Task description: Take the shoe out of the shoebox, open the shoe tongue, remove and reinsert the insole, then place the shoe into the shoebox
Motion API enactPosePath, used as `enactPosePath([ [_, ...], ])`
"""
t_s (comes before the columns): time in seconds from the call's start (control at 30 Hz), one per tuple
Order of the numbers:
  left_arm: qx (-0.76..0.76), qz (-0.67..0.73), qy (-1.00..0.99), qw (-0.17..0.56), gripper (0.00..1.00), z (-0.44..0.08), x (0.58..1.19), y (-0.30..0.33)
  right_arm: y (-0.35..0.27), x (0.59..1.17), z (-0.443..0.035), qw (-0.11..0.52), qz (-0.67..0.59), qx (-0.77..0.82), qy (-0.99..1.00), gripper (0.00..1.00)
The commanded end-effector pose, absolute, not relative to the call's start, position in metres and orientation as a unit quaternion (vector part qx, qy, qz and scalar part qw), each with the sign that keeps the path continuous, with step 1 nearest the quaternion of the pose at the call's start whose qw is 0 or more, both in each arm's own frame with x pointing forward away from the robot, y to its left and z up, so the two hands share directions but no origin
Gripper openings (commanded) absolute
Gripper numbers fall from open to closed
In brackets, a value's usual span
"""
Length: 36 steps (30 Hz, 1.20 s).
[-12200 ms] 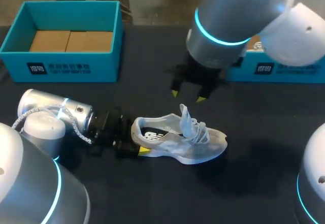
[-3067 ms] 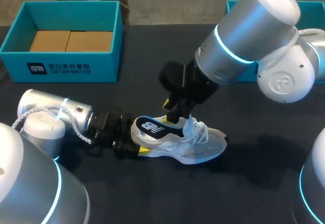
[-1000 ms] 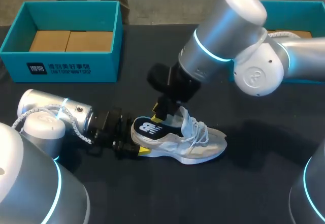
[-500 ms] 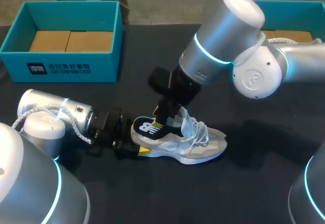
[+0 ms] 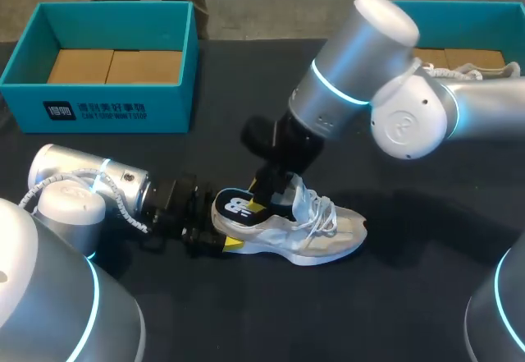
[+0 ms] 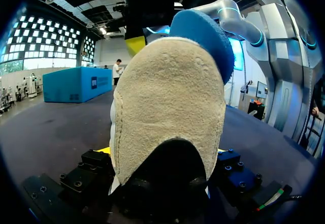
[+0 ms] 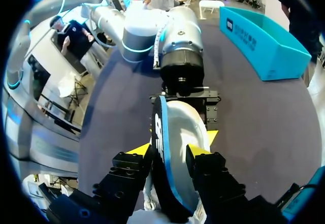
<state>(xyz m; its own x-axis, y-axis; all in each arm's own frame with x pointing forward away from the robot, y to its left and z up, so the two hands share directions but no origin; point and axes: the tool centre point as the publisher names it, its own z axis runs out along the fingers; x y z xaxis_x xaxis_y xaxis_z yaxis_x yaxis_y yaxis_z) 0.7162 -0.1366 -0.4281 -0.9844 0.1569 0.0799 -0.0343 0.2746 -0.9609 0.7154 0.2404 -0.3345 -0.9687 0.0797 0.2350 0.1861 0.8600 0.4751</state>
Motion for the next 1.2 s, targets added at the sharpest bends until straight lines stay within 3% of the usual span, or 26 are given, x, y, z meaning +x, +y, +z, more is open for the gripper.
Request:
enactPosePath([
  [0.03, -0.038, 0.601, -0.795, 0.078, 0.00, -0.430, 0.716, -0.137, 0.245, 0.717, -0.341, 0.112, -0.250, -0.067, -0.959, 0.42],
  [0.3, -0.038, 0.601, -0.795, 0.078, 0.00, -0.430, 0.716, -0.137, 0.246, 0.714, -0.347, 0.128, -0.240, -0.064, -0.960, 0.41],
  [0.5, -0.038, 0.601, -0.795, 0.078, 0.00, -0.430, 0.716, -0.137, 0.246, 0.711, -0.351, 0.136, -0.236, -0.062, -0.960, 0.34],
  [0.6, -0.038, 0.601, -0.795, 0.078, 0.00, -0.430, 0.716, -0.137, 0.245, 0.710, -0.351, 0.139, -0.233, -0.061, -0.960, 0.27],
  [0.63, -0.038, 0.601, -0.795, 0.078, 0.00, -0.430, 0.716, -0.137, 0.245, 0.709, -0.351, 0.140, -0.232, -0.060, -0.961, 0.16],
  [0.67, -0.038, 0.601, -0.795, 0.078, 0.00, -0.430, 0.716, -0.137, 0.245, 0.709, -0.351, 0.140, -0.232, -0.060, -0.961, 0.13],
  [0.83, -0.038, 0.601, -0.795, 0.078, 0.00, -0.430, 0.716, -0.137, 0.244, 0.707, -0.350, 0.142, -0.229, -0.057, -0.961, 0.00],
  [1.2, -0.038, 0.601, -0.795, 0.078, 0.00, -0.430, 0.716, -0.137, 0.246, 0.707, -0.328, 0.107, -0.273, -0.034, -0.955, 0.00],
])
